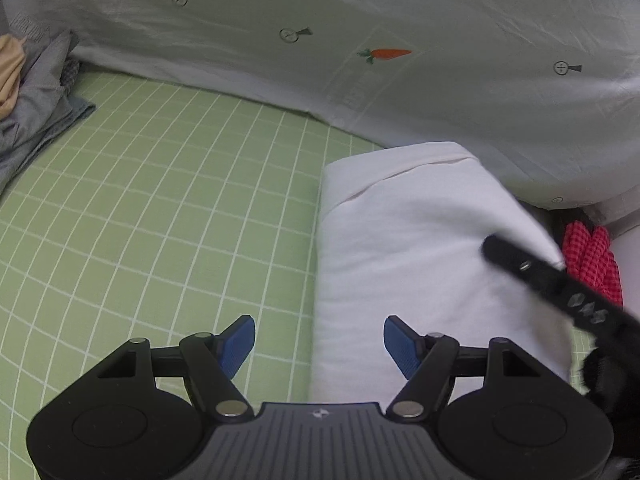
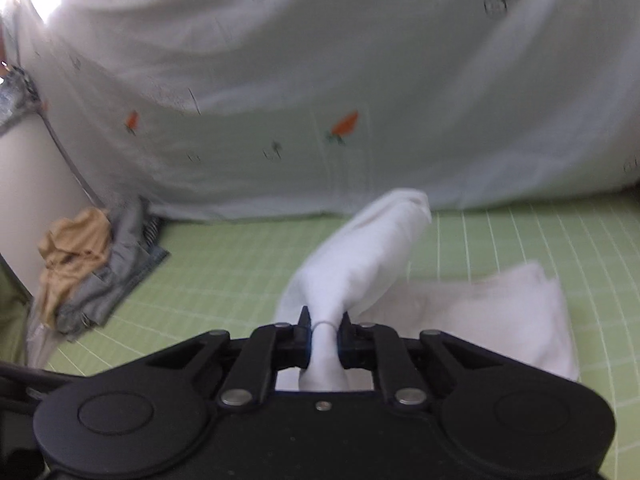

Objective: Fold clothes

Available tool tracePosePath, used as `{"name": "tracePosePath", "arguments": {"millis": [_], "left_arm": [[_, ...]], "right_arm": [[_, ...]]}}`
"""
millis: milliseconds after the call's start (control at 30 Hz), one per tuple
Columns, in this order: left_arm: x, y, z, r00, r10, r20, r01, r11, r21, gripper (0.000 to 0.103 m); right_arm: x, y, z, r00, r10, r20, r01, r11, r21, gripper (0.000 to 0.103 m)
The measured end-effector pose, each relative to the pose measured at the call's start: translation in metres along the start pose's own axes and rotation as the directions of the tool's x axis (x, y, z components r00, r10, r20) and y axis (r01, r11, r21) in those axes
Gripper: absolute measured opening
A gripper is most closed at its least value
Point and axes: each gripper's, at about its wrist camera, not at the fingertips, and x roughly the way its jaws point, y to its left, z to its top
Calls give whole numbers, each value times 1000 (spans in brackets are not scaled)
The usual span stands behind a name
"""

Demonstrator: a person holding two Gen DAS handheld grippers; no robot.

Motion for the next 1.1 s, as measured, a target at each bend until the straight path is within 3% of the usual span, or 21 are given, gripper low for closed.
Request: {"name": "tracePosePath", "arguments": {"millis": [167, 233, 267, 333, 400, 433, 467, 500, 567, 633, 700, 800, 1100], "left_arm": [[0, -17, -2, 1000, -24, 16, 23, 999, 48, 73], [7, -23, -7, 999, -35, -7, 35, 998, 50, 76], [12, -25, -9, 999, -39, -26, 40, 998, 46, 77], [24, -28, -14, 996, -48, -72, 51, 998, 37, 77], [34, -33, -17, 992, -58, -108, 63, 997, 43, 77], [37, -35, -18, 991, -61, -115, 67, 996, 53, 78], [41, -36, -19, 991, -60, -121, 67, 996, 60, 79], [45, -37, -19, 990, -63, -129, 71, 996, 61, 80], [54, -38, -18, 987, -74, -146, 84, 995, 59, 80], [64, -40, -17, 983, -87, -164, 99, 993, 65, 80], [75, -41, -15, 979, -97, -180, 111, 991, 69, 80], [91, -42, -12, 972, -126, -197, 140, 988, 60, 84], [125, -41, -7, 926, -277, -258, 276, 960, -41, 84]], "right_arm": [[-63, -11, 12, 986, -34, 162, 35, 999, -7, 10], [-74, -35, -3, 979, -119, 163, 109, 992, 67, 10], [-73, -50, -17, 973, -187, 134, 173, 979, 108, 11], [-58, -77, -45, 961, -275, -22, 276, 949, 153, 24], [-39, -103, -73, 919, -335, -209, 372, 913, 171, 40], [-36, -110, -82, 906, -344, -248, 394, 899, 193, 44], [-40, -111, -85, 913, -338, -230, 388, 892, 231, 48], [-43, -111, -84, 918, -330, -219, 379, 890, 252, 63], [-39, -111, -81, 922, -320, -215, 369, 896, 248, 80], [-28, -115, -81, 917, -323, -234, 376, 897, 232, 82], [-17, -124, -82, 911, -317, -263, 379, 896, 232, 90], [-3, -140, -81, 919, -284, -274, 360, 888, 286, 100], [20, -160, -84, 948, -146, -282, 273, 827, 491, 103]]}}
